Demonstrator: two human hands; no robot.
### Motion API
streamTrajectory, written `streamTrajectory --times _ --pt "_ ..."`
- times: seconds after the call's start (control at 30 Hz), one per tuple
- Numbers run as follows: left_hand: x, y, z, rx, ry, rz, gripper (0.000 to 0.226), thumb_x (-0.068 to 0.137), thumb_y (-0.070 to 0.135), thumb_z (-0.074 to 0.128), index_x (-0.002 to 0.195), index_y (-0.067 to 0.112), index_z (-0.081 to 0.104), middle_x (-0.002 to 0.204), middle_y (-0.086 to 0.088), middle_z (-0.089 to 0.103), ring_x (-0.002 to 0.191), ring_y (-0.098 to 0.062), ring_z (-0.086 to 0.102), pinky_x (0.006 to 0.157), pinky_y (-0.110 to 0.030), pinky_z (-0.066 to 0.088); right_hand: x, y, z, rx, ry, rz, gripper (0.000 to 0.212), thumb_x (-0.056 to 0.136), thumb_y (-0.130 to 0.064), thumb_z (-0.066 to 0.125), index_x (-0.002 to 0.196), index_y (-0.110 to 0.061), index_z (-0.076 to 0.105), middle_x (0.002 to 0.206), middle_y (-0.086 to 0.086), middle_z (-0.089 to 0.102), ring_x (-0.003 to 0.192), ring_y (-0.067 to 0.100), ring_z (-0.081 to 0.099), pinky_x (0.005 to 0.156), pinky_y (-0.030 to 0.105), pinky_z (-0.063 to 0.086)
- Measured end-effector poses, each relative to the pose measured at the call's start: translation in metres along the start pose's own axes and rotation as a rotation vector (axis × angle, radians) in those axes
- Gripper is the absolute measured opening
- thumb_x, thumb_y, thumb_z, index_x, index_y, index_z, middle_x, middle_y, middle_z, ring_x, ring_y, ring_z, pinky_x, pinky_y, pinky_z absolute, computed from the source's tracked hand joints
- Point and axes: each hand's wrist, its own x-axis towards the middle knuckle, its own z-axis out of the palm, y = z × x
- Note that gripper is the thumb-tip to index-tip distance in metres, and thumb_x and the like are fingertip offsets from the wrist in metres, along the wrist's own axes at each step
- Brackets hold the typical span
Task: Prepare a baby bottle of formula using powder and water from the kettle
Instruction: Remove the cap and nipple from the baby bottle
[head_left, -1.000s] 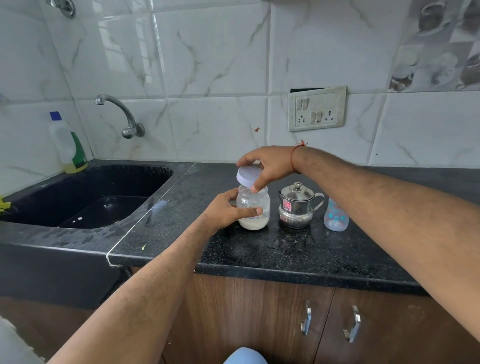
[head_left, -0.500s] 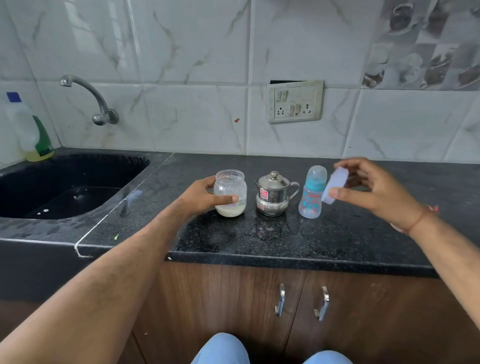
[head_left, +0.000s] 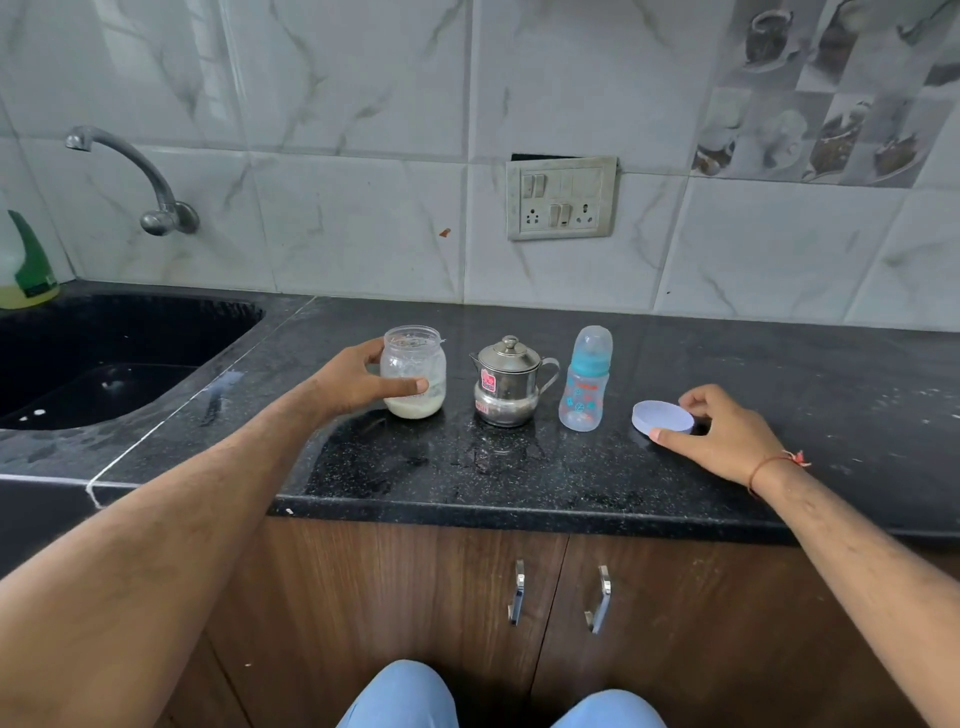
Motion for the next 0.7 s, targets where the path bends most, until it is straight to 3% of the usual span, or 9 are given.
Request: streamTrajectory --times 0.13,0.23,0.3,0.4,0.47,0.57,0.63,0.7 --pt "0.001 -0.004 -0.001 -0.030 0.006 -0.019 0.070 0.083 0.038 0.095 0.145 0.028 0.065 0.135 0.006 0.072 0.126 -0.015 0.066 0.110 -0.033 0.044 0.006 -0.016 -0.010 -0.019 0.024 -0.032 0.085 0.078 -0.053 0.086 0.148 -0.023 0.049 0.153 0.000 0.056 0.139 0.026 0.055 0.111 0.040 0.043" --pt "0.000 -0.003 0.001 -0.058 0.013 -0.005 0.076 0.082 0.037 0.096 0.148 0.032 0.061 0.137 0.009 0.071 0.126 -0.013 0.067 0.118 -0.040 0.048 0.004 -0.041 -0.019 0.069 0.246 -0.189 0.067 0.083 -0.040 0.083 0.141 -0.021 0.056 0.145 0.000 0.062 0.136 0.026 0.056 0.108 0.036 0.042" --pt "-0.001 -0.005 0.002 -0.058 0.012 0.004 0.092 0.079 0.040 0.098 0.157 0.031 0.051 0.141 0.007 0.070 0.123 -0.012 0.070 0.118 -0.042 0.050 0.001 -0.069 -0.023 0.110 0.415 -0.348 0.052 0.086 -0.028 0.080 0.133 -0.017 0.062 0.135 0.000 0.067 0.128 0.027 0.059 0.105 0.032 0.041" --pt "-0.002 -0.012 0.002 -0.047 0.017 -0.038 0.139 0.056 0.065 0.103 0.170 0.030 0.030 0.152 0.006 0.065 0.127 -0.013 0.071 0.120 -0.047 0.050 -0.003 -0.119 -0.022 0.110 0.547 -0.631 0.039 0.088 -0.020 0.077 0.124 -0.013 0.066 0.120 0.002 0.070 0.112 0.025 0.063 0.100 0.034 0.047" --pt "-0.011 -0.010 0.008 -0.026 0.075 -0.034 0.145 0.060 0.063 0.101 0.174 0.027 0.019 0.167 0.005 0.049 0.150 -0.017 0.053 0.129 -0.047 0.038 -0.004 -0.153 -0.017 0.081 0.495 -0.771 0.034 0.089 -0.023 0.074 0.121 -0.013 0.067 0.116 0.001 0.070 0.106 0.022 0.064 0.095 0.034 0.050" --pt "-0.036 0.002 0.025 0.106 0.364 0.072 0.117 0.078 0.055 0.093 0.172 0.027 0.028 0.174 0.005 0.034 0.162 -0.021 0.025 0.130 -0.042 0.025 -0.002 -0.198 -0.002 -0.114 0.207 -0.791 0.044 0.094 -0.036 0.070 0.133 -0.018 0.064 0.130 -0.001 0.067 0.117 0.021 0.064 0.095 0.029 0.047" --pt "-0.053 0.009 0.040 0.197 0.514 0.231 0.093 0.083 0.053 0.088 0.161 0.031 0.044 0.162 0.008 0.044 0.152 -0.019 0.031 0.123 -0.039 0.029 0.004 -0.219 0.012 -0.310 0.002 -0.703 0.062 0.094 -0.044 0.067 0.149 -0.019 0.052 0.148 0.001 0.057 0.132 0.024 0.057 0.105 0.035 0.047" --pt "-0.064 0.011 0.055 0.237 0.535 0.354 0.068 0.084 0.050 0.086 0.144 0.031 0.059 0.141 0.015 0.058 0.133 -0.013 0.047 0.113 -0.036 0.042 0.015 -0.232 0.024 -0.475 -0.114 -0.587 0.075 0.090 -0.051 0.065 0.154 -0.019 0.045 0.153 0.005 0.053 0.135 0.028 0.054 0.108 0.042 0.049"
